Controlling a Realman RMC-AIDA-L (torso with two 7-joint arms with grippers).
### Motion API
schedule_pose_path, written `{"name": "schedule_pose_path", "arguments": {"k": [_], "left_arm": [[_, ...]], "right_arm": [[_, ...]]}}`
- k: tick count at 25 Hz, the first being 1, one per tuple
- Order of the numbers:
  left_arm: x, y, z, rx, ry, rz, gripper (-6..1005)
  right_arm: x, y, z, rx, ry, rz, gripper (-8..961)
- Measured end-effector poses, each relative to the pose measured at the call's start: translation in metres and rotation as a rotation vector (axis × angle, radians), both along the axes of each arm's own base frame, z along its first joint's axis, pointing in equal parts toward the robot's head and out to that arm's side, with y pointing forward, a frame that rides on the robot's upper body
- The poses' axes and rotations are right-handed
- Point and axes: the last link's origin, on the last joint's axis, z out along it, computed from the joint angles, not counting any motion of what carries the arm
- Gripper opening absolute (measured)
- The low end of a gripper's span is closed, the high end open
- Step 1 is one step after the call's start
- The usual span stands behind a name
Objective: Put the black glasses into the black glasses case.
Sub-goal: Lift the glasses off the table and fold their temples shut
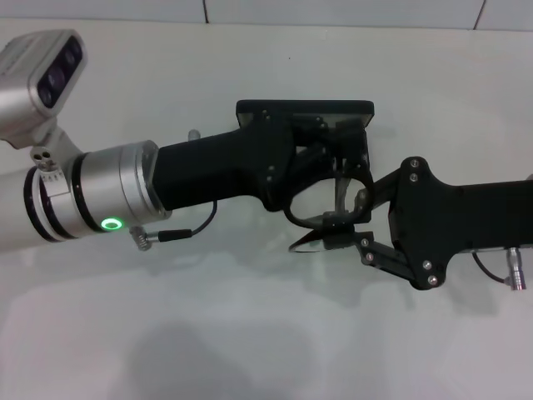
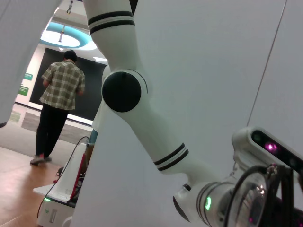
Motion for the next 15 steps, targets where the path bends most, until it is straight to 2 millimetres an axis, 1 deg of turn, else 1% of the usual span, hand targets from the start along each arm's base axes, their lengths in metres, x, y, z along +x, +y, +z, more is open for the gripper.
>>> {"name": "schedule_pose_path", "arguments": {"k": [15], "left_arm": [[0.0000,-0.0061,-0.0017,-0.019,0.006,-0.030,54]], "right_arm": [[0.0025,-0.0012,-0.0016,-0.004,0.001,-0.015,96]]}}
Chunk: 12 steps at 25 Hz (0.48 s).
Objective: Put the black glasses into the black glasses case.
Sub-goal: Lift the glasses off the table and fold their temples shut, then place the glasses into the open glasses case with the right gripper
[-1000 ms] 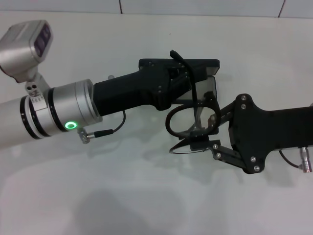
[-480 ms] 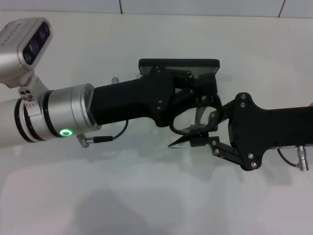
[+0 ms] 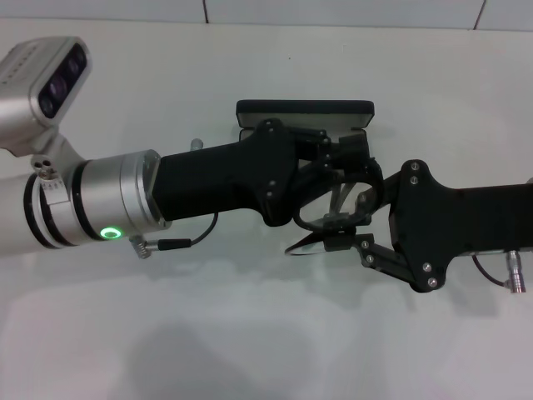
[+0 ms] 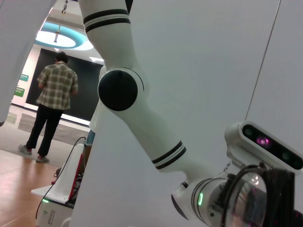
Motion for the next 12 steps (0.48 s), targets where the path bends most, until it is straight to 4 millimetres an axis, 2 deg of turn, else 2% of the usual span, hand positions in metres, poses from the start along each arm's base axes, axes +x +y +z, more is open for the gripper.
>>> {"name": "schedule_pose_path", "arguments": {"k": [6,12], "left_arm": [[-0.007,0.004,0.005,0.059,-0.016,0.043,54],[-0.026,0.016,0.019,0.194,-0.022,0.155,54]], "right_arm": [[0.001,-0.001,0.000,-0.004,0.001,-0.002,96],[0.003,-0.003,-0.001,-0.023,-0.002,-0.022,96]]}}
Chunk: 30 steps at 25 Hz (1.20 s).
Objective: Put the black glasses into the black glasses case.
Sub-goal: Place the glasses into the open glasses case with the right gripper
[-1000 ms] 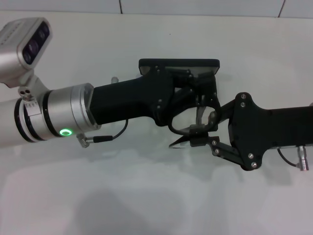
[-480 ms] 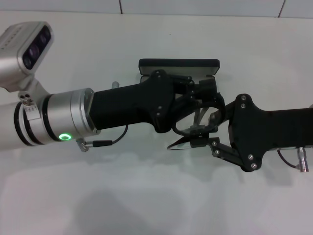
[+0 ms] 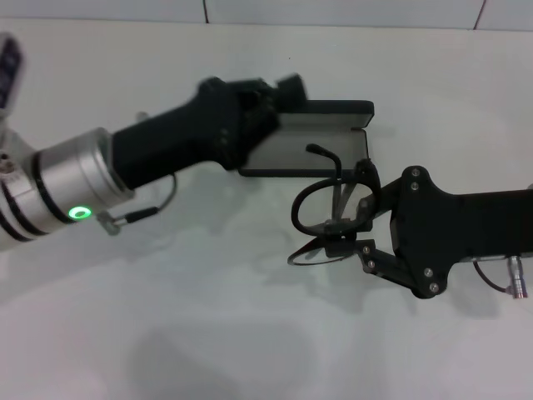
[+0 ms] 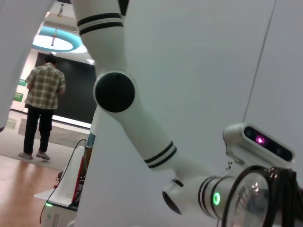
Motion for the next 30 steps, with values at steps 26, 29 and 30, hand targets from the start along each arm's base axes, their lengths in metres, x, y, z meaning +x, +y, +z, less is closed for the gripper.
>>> {"name": "schedule_pose_path", "arguments": {"k": [26,29,30], "left_arm": [[-0.065,-0.024,0.026,0.231,-0.024,0.254,55],[-0.071,-0.030,0.028,0.238,-0.020,0.272,55],[-0.074,-0.033,0.028,0.243,-0.018,0.280,55]], "right_arm": [[-0.104,0.097,0.016,-0.197,-1.104,-0.281,96],[-0.107,0.098,0.003,-0.156,-1.174,-0.266,96],[-0.108,0.099,-0.001,-0.141,-1.186,-0.261,97]]}}
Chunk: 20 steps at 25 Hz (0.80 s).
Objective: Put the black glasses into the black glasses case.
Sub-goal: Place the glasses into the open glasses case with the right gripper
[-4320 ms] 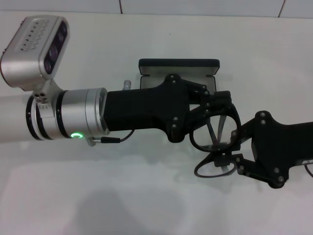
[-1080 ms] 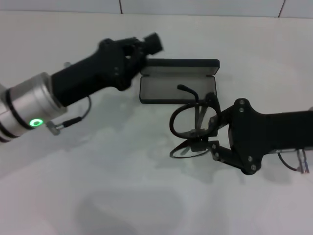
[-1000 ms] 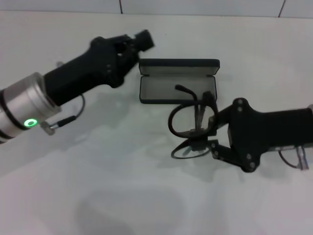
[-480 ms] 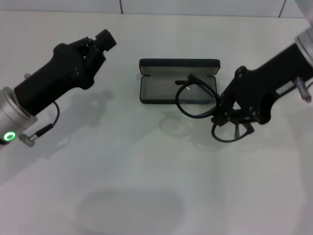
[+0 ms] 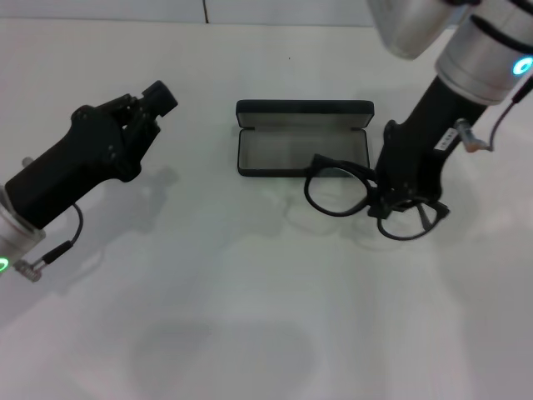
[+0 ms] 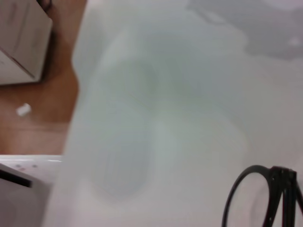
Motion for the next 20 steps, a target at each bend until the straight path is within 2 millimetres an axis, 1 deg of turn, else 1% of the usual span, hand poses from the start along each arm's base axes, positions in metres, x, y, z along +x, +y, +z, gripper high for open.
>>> {"name": "schedule_pose_path", "arguments": {"k": [4,8,10,13,20], "left_arm": [[-0.006,-0.006,0.001,0.010,0.005,0.018,55],[-0.007,-0.008,0.000,0.012,0.008,0.022,55],[-0.007,-0.007,0.000,0.011,0.009,0.022,55],[-0.006,-0.006,-0.001,0.010,0.008,0.020,55],[-0.005,-0.005,-0.003,0.016,0.015,0.015,55]], "right_arm": [[-0.002,0.007,-0.012,0.053,0.003,0.041,98],[-0.005,0.014,-0.022,0.087,-0.017,0.084,99],[-0.010,0.016,-0.029,0.084,-0.064,0.122,99],[-0.012,0.017,-0.033,0.083,-0.100,0.150,100],[-0.012,0.020,-0.044,0.097,-0.227,0.261,102]]}}
